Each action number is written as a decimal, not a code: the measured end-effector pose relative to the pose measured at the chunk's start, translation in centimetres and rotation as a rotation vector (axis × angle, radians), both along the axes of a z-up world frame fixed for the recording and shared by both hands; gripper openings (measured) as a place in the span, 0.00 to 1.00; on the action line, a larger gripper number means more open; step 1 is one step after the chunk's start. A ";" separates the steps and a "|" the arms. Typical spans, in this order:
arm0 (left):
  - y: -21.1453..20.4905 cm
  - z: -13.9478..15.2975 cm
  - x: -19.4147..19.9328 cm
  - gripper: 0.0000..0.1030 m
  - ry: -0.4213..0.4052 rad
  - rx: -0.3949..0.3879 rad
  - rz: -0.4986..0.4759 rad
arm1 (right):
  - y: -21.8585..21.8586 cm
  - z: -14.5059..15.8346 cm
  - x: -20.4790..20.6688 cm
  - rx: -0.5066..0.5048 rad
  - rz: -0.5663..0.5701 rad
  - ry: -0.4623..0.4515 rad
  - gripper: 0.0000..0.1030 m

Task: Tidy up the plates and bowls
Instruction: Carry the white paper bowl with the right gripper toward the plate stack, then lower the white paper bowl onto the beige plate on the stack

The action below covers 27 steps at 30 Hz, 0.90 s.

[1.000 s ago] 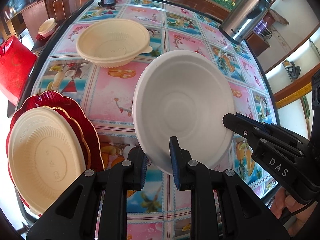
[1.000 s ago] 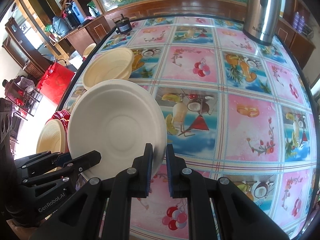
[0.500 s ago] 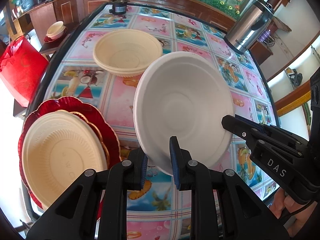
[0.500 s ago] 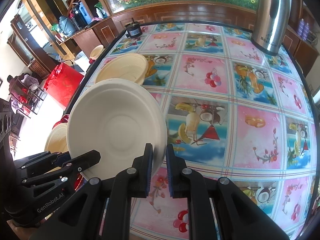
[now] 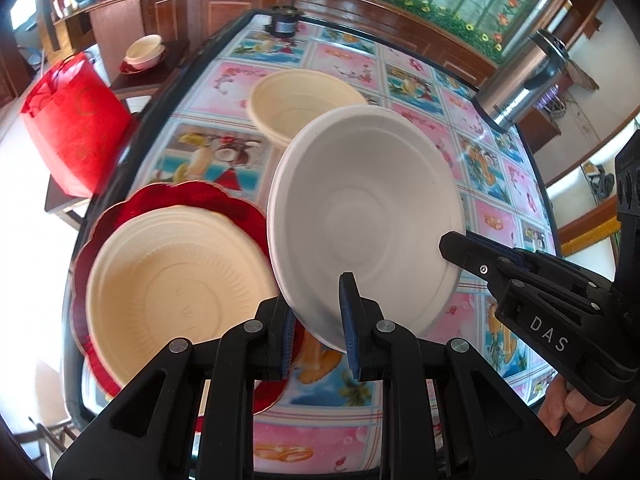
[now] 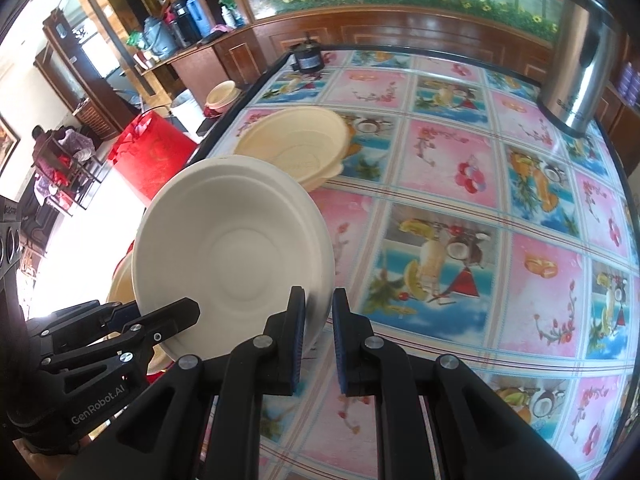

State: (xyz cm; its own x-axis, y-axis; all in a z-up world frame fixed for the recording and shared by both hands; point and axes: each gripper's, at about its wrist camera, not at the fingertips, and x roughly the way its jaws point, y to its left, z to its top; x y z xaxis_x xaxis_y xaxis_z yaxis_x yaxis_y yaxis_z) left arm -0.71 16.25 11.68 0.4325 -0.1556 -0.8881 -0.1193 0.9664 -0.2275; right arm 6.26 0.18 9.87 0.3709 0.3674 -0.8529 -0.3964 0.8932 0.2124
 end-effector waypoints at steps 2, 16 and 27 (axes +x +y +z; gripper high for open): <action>1.0 0.2 -0.5 0.20 0.000 -0.001 0.019 | 0.9 0.0 -0.2 0.011 0.016 0.009 0.11; 6.2 -0.7 -3.9 0.20 0.038 -0.015 0.154 | 6.9 -0.3 -1.8 -0.009 0.165 0.005 0.11; 9.2 -2.4 -5.2 0.20 0.095 0.003 0.215 | 10.7 -2.0 -2.1 -0.024 0.246 0.065 0.11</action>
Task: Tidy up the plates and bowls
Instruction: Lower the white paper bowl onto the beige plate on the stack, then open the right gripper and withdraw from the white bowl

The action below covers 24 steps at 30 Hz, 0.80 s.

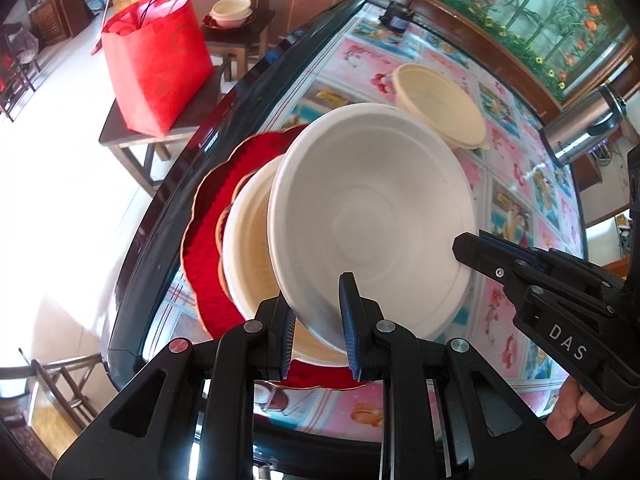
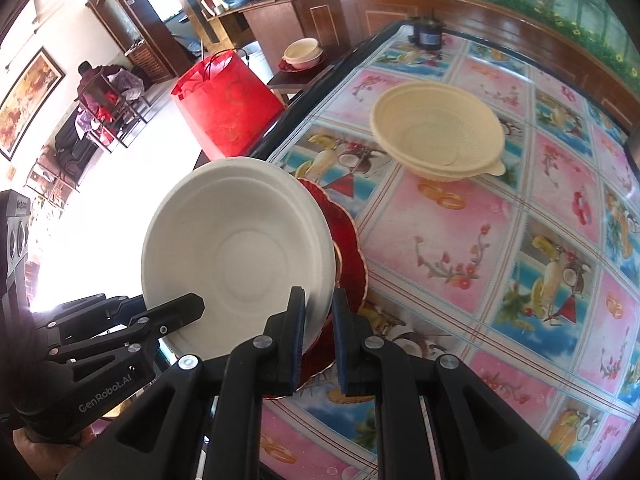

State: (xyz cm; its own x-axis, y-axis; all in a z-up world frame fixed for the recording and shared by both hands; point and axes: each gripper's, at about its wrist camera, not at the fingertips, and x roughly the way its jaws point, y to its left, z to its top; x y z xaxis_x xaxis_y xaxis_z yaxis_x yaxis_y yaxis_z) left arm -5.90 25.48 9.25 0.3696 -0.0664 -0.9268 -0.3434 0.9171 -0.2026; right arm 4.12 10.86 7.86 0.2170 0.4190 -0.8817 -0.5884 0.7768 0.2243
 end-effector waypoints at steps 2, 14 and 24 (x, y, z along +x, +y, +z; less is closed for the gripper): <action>0.3 -0.5 -0.1 0.20 0.013 0.001 0.004 | 0.4 -0.5 0.0 -0.010 0.008 0.011 0.11; 0.4 -1.3 0.0 0.21 0.036 0.019 0.011 | 1.2 -1.4 -0.1 -0.030 0.020 0.033 0.11; 0.8 -0.9 -0.2 0.39 0.027 0.035 0.016 | 1.6 -1.5 0.1 -0.042 0.020 0.027 0.11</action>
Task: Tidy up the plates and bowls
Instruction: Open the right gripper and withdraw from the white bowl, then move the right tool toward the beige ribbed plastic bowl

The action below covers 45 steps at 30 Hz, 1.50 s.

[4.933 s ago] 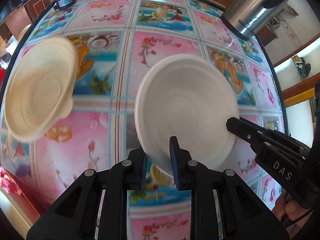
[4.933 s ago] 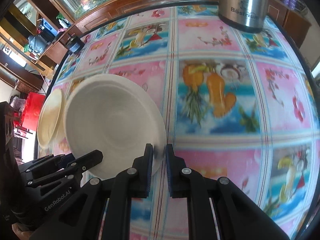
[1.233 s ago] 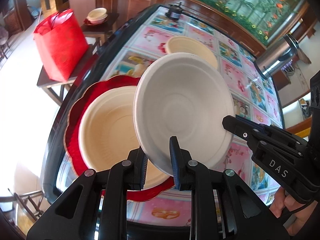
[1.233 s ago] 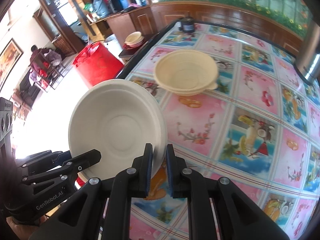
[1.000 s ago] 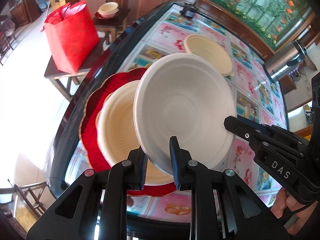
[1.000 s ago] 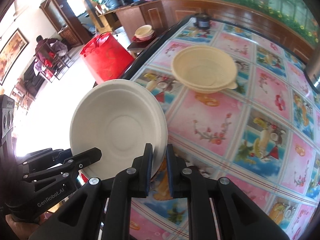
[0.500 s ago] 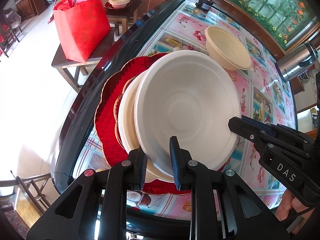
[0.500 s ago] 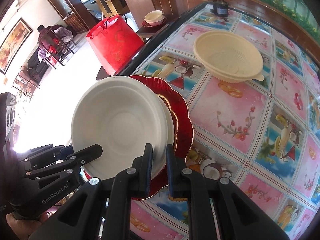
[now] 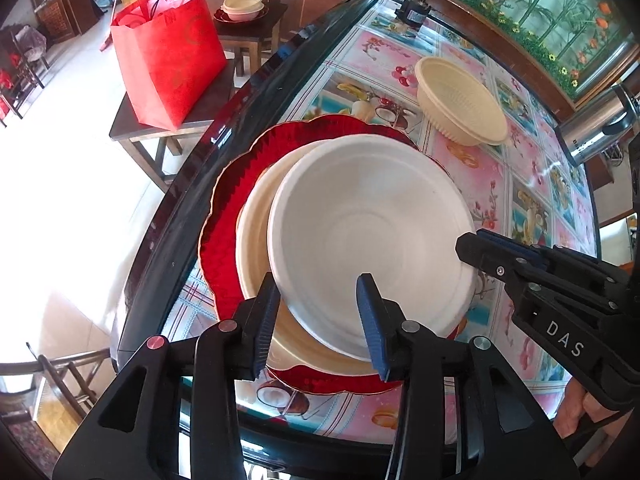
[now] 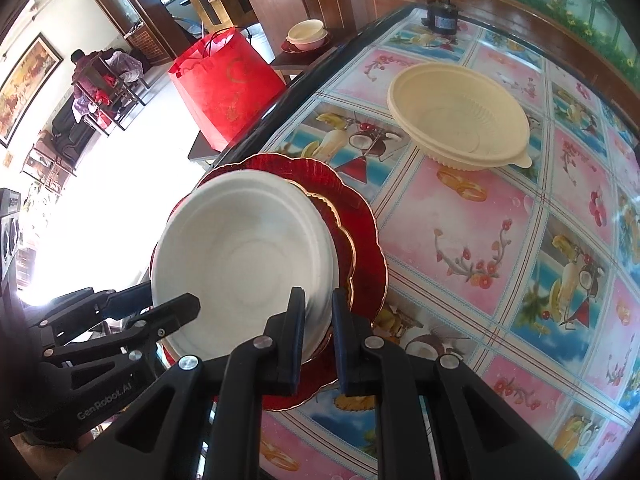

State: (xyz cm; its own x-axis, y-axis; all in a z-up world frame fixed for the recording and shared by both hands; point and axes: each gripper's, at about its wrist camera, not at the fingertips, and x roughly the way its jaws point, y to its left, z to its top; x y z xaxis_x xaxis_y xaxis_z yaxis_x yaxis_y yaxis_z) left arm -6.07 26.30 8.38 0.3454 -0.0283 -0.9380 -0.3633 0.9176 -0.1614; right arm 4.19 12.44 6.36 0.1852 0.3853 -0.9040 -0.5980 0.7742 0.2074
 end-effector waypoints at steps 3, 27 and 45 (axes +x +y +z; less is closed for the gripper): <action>0.0 0.0 0.1 0.39 -0.002 -0.002 0.003 | 0.1 -0.2 0.0 -0.001 -0.001 0.004 0.12; -1.9 4.1 1.3 0.62 -0.171 0.105 -0.045 | -3.7 3.7 0.2 0.064 -0.071 -0.270 0.67; -8.5 6.5 6.1 0.62 -0.371 0.441 -0.212 | -9.2 3.8 4.1 0.042 -0.211 -0.323 0.77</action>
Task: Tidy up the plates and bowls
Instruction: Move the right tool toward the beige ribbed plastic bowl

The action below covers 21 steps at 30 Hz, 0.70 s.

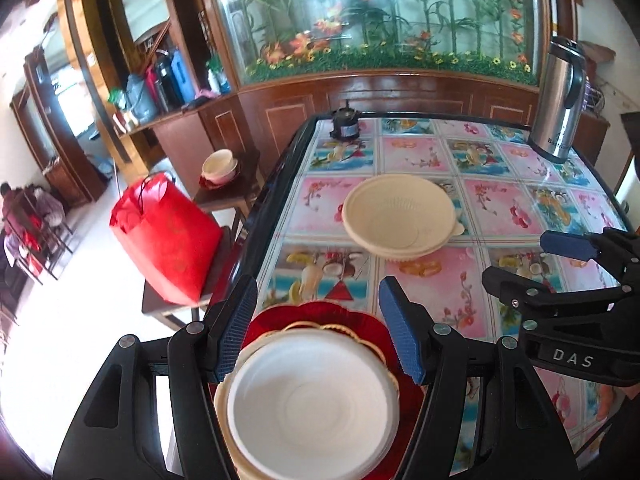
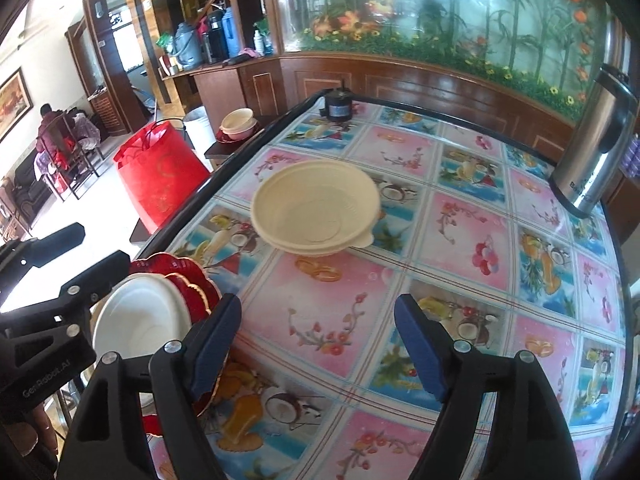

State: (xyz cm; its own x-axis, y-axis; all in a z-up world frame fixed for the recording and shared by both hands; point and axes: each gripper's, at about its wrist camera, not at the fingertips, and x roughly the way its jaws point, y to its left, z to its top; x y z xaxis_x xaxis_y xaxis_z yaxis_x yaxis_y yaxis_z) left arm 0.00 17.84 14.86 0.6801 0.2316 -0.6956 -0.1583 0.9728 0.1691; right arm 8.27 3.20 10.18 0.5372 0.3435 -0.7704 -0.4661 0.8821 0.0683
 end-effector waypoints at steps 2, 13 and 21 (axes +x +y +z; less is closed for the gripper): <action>-0.6 -0.1 1.0 0.62 0.004 -0.002 -0.018 | -0.4 -0.1 0.7 0.001 -0.010 0.004 0.77; -1.1 -2.1 6.3 0.62 0.098 -0.122 -0.038 | -0.9 -0.5 4.8 -0.004 -0.029 0.023 0.77; 2.2 -4.8 11.7 0.62 0.267 -0.348 0.028 | -1.4 -1.0 9.2 0.021 -0.072 0.091 0.77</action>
State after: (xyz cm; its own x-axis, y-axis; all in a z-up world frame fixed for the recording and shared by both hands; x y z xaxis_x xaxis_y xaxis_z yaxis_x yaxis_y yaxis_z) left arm 11.70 19.99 10.03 0.4629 -0.0315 -0.8858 -0.1806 0.9750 -0.1291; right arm 17.51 1.83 9.21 0.4893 0.3233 -0.8100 -0.3926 0.9110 0.1264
